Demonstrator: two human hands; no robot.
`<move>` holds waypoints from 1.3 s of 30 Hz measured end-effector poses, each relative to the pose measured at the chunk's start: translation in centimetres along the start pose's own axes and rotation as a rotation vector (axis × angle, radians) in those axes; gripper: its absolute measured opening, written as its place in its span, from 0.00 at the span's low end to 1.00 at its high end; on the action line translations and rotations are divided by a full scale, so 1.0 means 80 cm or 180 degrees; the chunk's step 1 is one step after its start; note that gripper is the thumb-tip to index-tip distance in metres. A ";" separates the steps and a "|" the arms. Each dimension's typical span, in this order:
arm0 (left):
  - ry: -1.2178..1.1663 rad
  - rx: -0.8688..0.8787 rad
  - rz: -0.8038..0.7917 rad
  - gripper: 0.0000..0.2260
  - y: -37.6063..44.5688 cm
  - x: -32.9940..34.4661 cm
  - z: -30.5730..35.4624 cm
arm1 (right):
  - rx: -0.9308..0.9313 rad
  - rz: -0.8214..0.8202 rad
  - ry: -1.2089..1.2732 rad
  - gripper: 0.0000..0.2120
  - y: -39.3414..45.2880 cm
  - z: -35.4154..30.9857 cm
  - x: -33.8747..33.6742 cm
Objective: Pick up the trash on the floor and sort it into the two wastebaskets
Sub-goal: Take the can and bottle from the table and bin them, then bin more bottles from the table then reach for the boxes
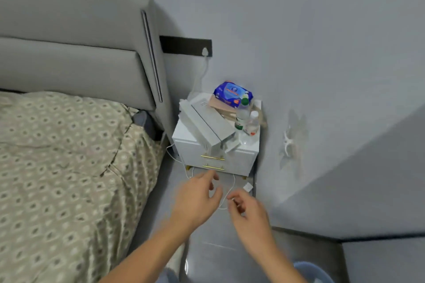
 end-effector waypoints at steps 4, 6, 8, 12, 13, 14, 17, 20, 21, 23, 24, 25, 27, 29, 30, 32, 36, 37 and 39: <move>-0.0122 -0.0125 -0.0007 0.09 0.112 -0.026 -0.084 | -0.0066 0.0520 -0.0193 0.07 0.141 -0.051 0.030; -0.0124 -0.0029 -0.0029 0.10 0.184 -0.037 -0.101 | -0.0050 0.0933 -0.0500 0.09 0.212 -0.067 0.022; -0.0028 0.0175 0.0043 0.12 0.261 -0.044 -0.097 | -0.0014 0.1311 -0.0827 0.12 0.280 -0.071 0.004; 0.0021 0.0745 0.0036 0.16 0.402 -0.038 -0.053 | 0.0442 0.1592 -0.1455 0.22 0.387 -0.045 -0.033; 0.0025 0.0856 0.0026 0.17 0.427 -0.033 -0.040 | 0.0494 0.1590 -0.1607 0.24 0.402 -0.038 -0.039; 0.0046 0.0935 0.0022 0.19 0.445 -0.031 -0.030 | 0.0496 0.1537 -0.1747 0.25 0.411 -0.035 -0.041; 0.0204 0.1327 -0.0202 0.24 0.501 0.010 0.003 | 0.0679 0.1404 -0.1861 0.25 0.433 0.000 -0.045; 0.0532 0.1598 -0.0379 0.23 0.533 0.057 0.020 | 0.0601 0.1320 -0.1724 0.19 0.438 0.035 -0.046; 0.0575 0.1632 -0.0397 0.22 0.541 0.070 0.023 | 0.0534 0.1344 -0.1646 0.17 0.440 0.044 -0.048; 0.0662 0.1732 -0.0410 0.19 0.551 0.091 0.025 | 0.0408 0.1511 -0.1470 0.13 0.440 0.055 -0.049; 0.0726 0.1786 -0.0391 0.18 0.553 0.098 0.024 | 0.0360 0.1610 -0.1380 0.11 0.439 0.058 -0.049; 0.0748 0.1827 -0.0346 0.16 0.554 0.102 0.024 | 0.0316 0.1699 -0.1303 0.10 0.436 0.059 -0.048; 0.0644 0.1881 -0.0207 0.14 0.549 0.104 0.021 | 0.0240 0.1814 -0.1191 0.10 0.419 0.061 -0.044; 0.0482 0.1956 -0.0010 0.13 0.535 0.099 0.016 | 0.0184 0.1866 -0.1089 0.10 0.394 0.061 -0.036; 0.0410 0.1998 0.0083 0.13 0.525 0.096 0.014 | 0.0169 0.1884 -0.1018 0.10 0.379 0.061 -0.033; 0.0308 0.2054 0.0216 0.12 0.498 0.090 0.012 | 0.0127 0.1892 -0.0934 0.09 0.347 0.064 -0.028; 0.0072 0.1949 0.0298 0.12 0.430 0.081 0.013 | 0.0083 0.1907 -0.0869 0.09 0.283 0.079 -0.021; 0.0050 0.1905 0.0295 0.12 0.410 0.078 0.014 | 0.0083 0.1915 -0.0840 0.09 0.266 0.082 -0.019; 0.0063 0.1842 0.0283 0.11 0.367 0.073 0.017 | 0.0068 0.1895 -0.0752 0.08 0.231 0.087 -0.014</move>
Point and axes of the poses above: each hand's wrist, its own y-axis towards the middle knuckle, its own x-axis out of the palm, z = x × y, the point moved 1 cm from there along y, towards the middle knuckle, and after that the axes turned 12 degrees about y, right-handed, at the moved point
